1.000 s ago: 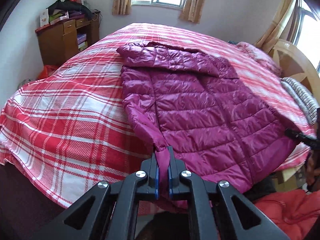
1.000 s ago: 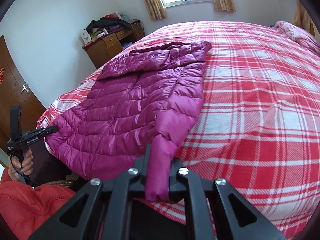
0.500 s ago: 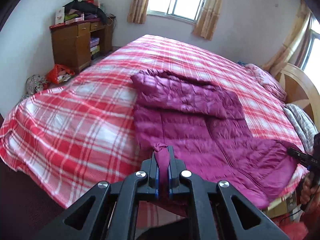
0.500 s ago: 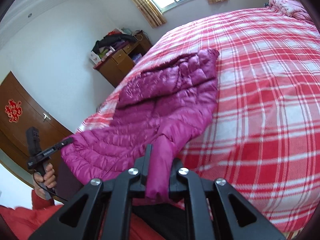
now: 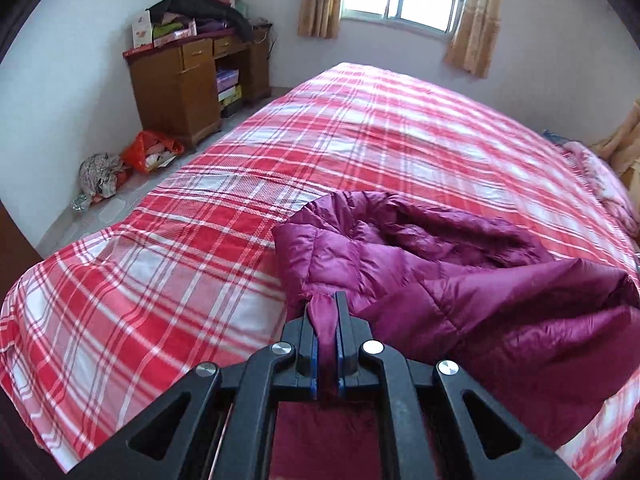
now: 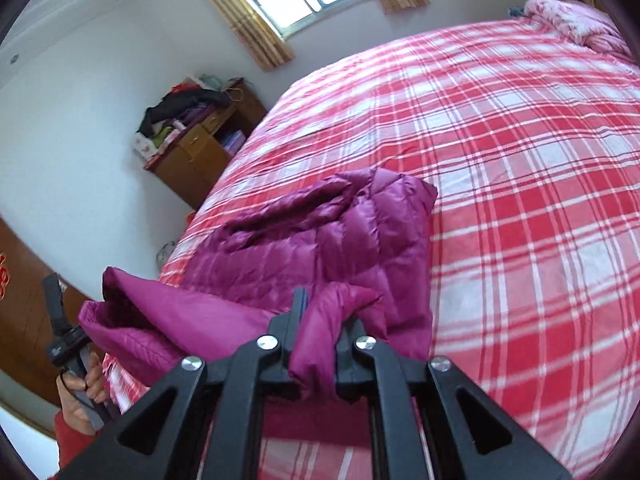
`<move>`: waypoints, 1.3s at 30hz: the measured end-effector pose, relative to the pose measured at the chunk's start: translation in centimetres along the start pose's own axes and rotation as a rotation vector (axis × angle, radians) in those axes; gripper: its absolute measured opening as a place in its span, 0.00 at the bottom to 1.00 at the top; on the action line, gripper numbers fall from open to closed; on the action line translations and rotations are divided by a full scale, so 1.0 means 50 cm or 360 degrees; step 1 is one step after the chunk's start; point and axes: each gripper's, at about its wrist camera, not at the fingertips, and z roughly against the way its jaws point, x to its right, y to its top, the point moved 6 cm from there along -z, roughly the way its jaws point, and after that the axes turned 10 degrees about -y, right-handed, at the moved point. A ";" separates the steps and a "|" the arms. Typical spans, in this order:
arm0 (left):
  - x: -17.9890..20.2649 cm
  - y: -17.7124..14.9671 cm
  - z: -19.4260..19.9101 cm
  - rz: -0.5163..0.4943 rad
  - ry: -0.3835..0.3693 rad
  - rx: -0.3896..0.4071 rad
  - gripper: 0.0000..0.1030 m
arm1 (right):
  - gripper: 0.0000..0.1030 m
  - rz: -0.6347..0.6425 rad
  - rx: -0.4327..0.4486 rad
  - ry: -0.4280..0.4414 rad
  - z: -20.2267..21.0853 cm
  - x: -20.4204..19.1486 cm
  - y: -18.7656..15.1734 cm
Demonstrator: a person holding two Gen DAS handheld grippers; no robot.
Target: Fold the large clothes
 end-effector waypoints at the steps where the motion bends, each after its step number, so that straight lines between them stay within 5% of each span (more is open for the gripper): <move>1: -0.003 0.011 -0.029 -0.0001 0.0032 -0.0018 0.06 | 0.11 -0.0013 -0.0012 -0.0020 -0.029 0.007 0.011; 6: -0.020 0.036 -0.142 0.0042 0.0052 -0.0080 0.08 | 0.11 -0.0049 -0.0085 -0.0100 -0.145 0.046 0.033; 14: -0.046 0.087 -0.157 0.0093 -0.0355 -0.0058 0.08 | 0.25 -0.0112 -0.0055 -0.0024 -0.184 0.074 0.046; 19: -0.088 0.120 -0.118 0.0273 -0.0591 -0.0022 0.10 | 0.31 -0.0135 -0.0056 0.0054 -0.186 0.073 0.050; 24: -0.115 0.135 -0.084 0.0227 -0.0446 0.0098 0.22 | 0.36 -0.0110 -0.0055 0.0065 -0.197 0.061 0.061; 28: -0.143 0.132 -0.050 0.0303 -0.0442 0.0251 0.64 | 0.38 -0.0080 -0.0040 0.0036 -0.200 0.056 0.060; 29: -0.146 0.129 -0.049 0.0285 -0.0433 0.0269 0.68 | 0.41 -0.0067 -0.0038 0.0047 -0.196 0.051 0.062; 30: -0.143 0.123 -0.047 0.0249 -0.0422 0.0275 0.68 | 0.45 -0.0055 -0.0022 0.0074 -0.190 0.047 0.066; 32: -0.133 0.104 -0.057 0.0189 -0.0415 0.0243 0.68 | 0.78 -0.0045 0.0073 0.0145 -0.157 0.037 0.079; 34: -0.128 0.084 -0.069 0.0160 -0.0407 0.0215 0.68 | 0.92 -0.0019 0.0197 0.0188 -0.112 0.028 0.096; 39: -0.120 0.056 -0.106 0.0025 -0.0341 0.0168 0.68 | 0.92 0.0238 0.0381 0.0054 -0.029 0.007 0.097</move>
